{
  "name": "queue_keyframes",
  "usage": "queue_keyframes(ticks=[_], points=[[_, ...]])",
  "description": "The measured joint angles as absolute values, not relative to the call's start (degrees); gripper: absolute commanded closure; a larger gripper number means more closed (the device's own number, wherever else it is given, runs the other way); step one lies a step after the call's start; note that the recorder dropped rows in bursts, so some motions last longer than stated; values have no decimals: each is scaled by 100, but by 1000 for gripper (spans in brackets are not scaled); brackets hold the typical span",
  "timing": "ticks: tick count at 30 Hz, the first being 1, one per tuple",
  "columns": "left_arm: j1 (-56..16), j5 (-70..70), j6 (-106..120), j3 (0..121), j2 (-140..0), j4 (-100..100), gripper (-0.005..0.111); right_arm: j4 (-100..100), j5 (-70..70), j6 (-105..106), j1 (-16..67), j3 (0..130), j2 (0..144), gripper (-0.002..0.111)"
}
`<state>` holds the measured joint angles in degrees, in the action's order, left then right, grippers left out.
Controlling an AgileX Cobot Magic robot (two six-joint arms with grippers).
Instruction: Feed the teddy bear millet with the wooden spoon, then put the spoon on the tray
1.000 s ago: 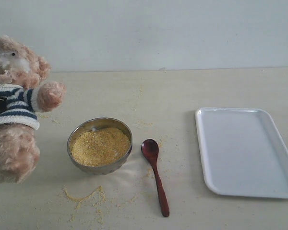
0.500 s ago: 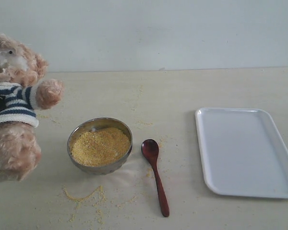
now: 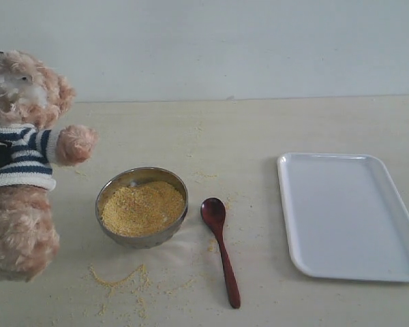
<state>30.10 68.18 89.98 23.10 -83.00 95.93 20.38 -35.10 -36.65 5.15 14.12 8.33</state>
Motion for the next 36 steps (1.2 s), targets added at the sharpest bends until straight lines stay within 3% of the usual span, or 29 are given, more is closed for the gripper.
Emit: queue_keyframes(ticks=[3, 11, 16, 26, 28, 34, 36], points=[[3010, 6818, 9009, 2310, -8294, 9534, 102, 2189, -2858, -2390, 515, 1948, 2575, 109], [3010, 6818, 8326, 2310, -8294, 8832, 102, 205, 987, -1643, 515, 2643, 5834, 109], [3010, 6818, 8292, 2310, -8287, 8291, 102, -235, 1565, -754, 1035, 2677, 6098, 109], [3010, 6818, 8216, 2298, -8287, 8206, 102, -271, 2045, 1481, 3705, 2725, 6067, 107], [3010, 6818, 8216, 2298, -8287, 8297, 102, -262, 1833, 1568, 3957, 2664, 6067, 101], [3010, 6818, 8216, 2298, -8287, 8612, 102, -262, 135, 1323, 4103, 2228, 6285, 64], [3010, 6818, 8319, 2298, -8287, 8676, 102, -262, -274, 1192, 4111, 2187, 6522, 57]])
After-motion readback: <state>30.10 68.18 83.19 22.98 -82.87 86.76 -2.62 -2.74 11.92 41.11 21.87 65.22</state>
